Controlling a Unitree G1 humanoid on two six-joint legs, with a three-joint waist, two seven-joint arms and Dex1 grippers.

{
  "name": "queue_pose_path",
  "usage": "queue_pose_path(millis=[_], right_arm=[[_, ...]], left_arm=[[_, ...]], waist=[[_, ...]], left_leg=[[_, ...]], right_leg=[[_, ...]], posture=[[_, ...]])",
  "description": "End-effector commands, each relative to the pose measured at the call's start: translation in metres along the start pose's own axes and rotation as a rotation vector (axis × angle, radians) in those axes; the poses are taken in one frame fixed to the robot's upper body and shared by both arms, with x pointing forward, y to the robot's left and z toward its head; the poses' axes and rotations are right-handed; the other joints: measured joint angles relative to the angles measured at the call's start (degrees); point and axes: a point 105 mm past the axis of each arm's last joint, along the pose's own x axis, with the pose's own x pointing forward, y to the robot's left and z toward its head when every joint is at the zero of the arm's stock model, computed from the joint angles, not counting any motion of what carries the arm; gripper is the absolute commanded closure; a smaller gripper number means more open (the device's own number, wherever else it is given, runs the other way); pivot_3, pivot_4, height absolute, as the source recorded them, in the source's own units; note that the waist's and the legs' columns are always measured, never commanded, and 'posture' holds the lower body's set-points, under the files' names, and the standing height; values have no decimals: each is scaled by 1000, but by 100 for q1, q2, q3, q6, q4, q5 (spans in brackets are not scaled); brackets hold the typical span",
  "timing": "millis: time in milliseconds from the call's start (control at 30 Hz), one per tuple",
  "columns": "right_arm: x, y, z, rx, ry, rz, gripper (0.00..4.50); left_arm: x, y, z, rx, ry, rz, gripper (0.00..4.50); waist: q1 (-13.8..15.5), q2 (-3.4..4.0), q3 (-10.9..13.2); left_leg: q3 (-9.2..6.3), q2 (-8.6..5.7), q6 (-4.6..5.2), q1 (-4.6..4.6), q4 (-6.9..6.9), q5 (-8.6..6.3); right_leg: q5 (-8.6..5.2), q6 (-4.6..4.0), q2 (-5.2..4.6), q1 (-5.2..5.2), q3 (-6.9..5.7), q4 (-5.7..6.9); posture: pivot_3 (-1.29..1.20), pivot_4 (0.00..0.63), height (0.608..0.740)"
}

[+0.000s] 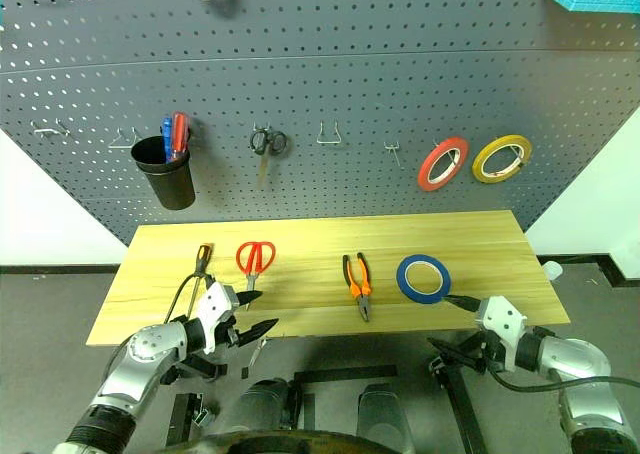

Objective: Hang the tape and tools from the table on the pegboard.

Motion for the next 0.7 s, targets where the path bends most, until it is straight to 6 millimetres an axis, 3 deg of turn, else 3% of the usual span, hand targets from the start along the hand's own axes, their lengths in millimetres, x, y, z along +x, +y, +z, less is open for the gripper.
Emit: queue_pose_path(millis=[33,67,100,300,467,700], right_arm=[[103,-31,41,-53,-7,-40,0],[127,-37,53,-59,2,-52,0],[138,-41,57,-58,12,-64,0],[163,-49,64,-99,64,-77,0],[171,-50,69,-117,76,-56,0],[158,-58,59,-7,147,-44,0]], left_arm=[[5,1,8,31,-23,-15,892],[5,1,8,32,-23,-18,892],[6,1,8,34,-24,-21,892],[9,0,8,38,-24,-42,892],[11,-2,7,38,-26,-49,892],[8,-4,3,36,-22,-51,892]], waist=[[-184,-28,16],[-286,-29,18],[-339,-24,18],[12,0,19],[-65,4,22],[-199,13,29]], left_leg=[[5,5,-1,18,-5,0],[4,3,-2,27,-5,0],[-10,2,-4,44,-5,2],[-75,7,-14,66,-17,1],[-60,-2,-26,8,-15,-4],[-61,6,-32,40,-15,0]], right_leg=[[8,-10,1,6,1,5],[40,-29,-6,1,-13,9],[65,-41,-13,1,-46,6],[66,-34,-21,-3,-125,13],[77,-11,-19,-55,-101,27],[69,-37,4,-34,-100,38]], posture=[[-27,47,728],[-27,47,728],[-27,47,728],[-36,54,728],[-27,58,728],[-33,66,728]])
